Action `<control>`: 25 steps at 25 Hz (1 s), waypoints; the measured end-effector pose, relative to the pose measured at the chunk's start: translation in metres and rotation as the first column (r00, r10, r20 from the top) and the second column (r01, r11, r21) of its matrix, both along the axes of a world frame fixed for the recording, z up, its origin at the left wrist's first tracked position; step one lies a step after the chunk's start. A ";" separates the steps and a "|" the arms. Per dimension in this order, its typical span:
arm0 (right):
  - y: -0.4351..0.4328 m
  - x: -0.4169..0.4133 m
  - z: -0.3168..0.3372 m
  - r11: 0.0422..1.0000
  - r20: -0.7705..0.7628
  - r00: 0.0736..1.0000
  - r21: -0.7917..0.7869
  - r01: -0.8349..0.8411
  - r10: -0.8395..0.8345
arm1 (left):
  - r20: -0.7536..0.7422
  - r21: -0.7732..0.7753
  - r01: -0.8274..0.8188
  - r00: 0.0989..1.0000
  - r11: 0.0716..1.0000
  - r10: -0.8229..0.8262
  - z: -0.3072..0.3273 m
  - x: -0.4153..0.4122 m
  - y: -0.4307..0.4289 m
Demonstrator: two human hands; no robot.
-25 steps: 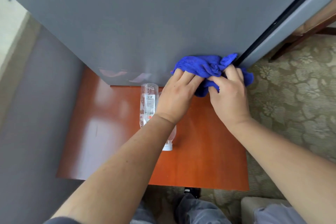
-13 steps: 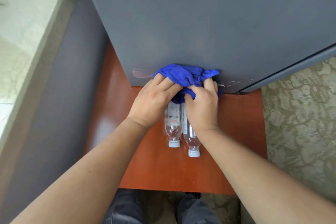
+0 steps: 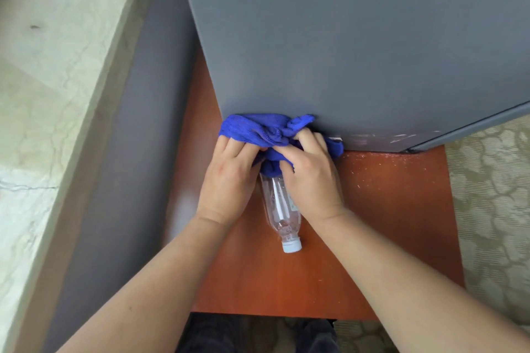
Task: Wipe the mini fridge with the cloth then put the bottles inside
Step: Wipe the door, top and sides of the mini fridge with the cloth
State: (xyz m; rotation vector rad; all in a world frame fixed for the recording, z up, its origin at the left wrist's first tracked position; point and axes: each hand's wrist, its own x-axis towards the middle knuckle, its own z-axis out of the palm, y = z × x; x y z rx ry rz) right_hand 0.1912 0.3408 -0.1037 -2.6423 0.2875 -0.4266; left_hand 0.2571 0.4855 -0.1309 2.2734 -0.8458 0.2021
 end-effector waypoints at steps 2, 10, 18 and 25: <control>-0.011 -0.005 0.001 1.000 -0.018 1.000 0.005 -0.018 0.018 | -0.033 -0.019 -0.034 0.999 0.999 0.033 -0.005 -0.006 -0.009; -0.076 -0.047 0.006 0.993 -0.033 0.994 0.055 0.109 -0.107 | -0.194 -0.023 -0.003 0.981 1.000 -0.001 0.008 -0.048 -0.081; -0.132 -0.073 0.014 0.874 0.022 0.889 0.194 0.445 -0.457 | -0.268 0.023 0.090 0.960 0.996 -0.080 0.017 -0.078 -0.153; -0.133 -0.065 0.005 0.740 -0.057 0.780 0.282 0.611 -0.623 | -0.297 0.021 0.121 0.949 0.992 -0.109 0.011 -0.077 -0.159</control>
